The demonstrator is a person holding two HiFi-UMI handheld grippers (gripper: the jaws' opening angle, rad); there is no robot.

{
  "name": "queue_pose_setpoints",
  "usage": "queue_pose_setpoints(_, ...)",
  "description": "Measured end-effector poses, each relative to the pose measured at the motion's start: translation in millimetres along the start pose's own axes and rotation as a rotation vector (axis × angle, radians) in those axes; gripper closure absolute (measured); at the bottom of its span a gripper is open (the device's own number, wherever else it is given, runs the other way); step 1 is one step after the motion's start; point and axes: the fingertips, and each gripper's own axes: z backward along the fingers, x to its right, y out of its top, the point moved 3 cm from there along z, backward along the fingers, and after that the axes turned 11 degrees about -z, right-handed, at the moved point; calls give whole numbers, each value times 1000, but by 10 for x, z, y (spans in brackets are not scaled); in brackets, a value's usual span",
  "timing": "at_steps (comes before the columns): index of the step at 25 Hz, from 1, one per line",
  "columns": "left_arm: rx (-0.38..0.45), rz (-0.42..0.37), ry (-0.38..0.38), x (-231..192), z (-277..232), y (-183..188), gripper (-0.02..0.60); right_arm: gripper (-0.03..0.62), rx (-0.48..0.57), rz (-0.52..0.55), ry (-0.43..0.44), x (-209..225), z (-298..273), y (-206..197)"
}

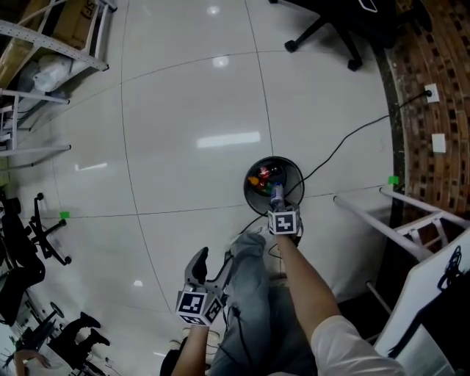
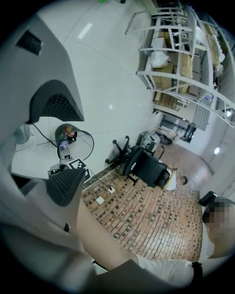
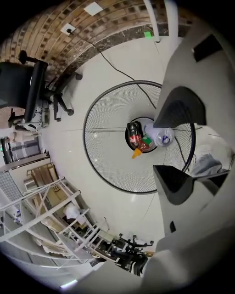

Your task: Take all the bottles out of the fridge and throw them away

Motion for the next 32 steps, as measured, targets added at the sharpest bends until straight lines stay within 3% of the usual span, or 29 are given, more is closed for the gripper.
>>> queue_pose_setpoints(6,63,-45,-43,222,100,515,273,313,28,-66,116,-373,643,-177)
queue_pose_setpoints(11,107,-165,-166,794,210,1094,273,313,202,-172,246,-479,1910,-280)
queue_pose_setpoints(14,164,-247,-242,1057,318,1589,273,312,306,-154,274,-501,2743,-106)
queue_pose_setpoints(17,201,-272,-302,1306,708,2012,273,312,438,-122,272,-603,3737,71)
queue_pose_setpoints(22,303,-435,-472,2010,1061,2887,273,312,780,-119,209,-430,5439,639)
queue_pose_setpoints(24,324,-504,-530,2384,1197,3138,273,312,915,-103,174,-324,6123,659)
queue_pose_setpoints(28,376,-580,-675,3320,1695,3515,273,310,1156,-107,63,-99,7408,284)
queue_pose_setpoints(32,409,-710,-942,4396,2074,3484,273,307,1387,-234,-146,374,8422,-479)
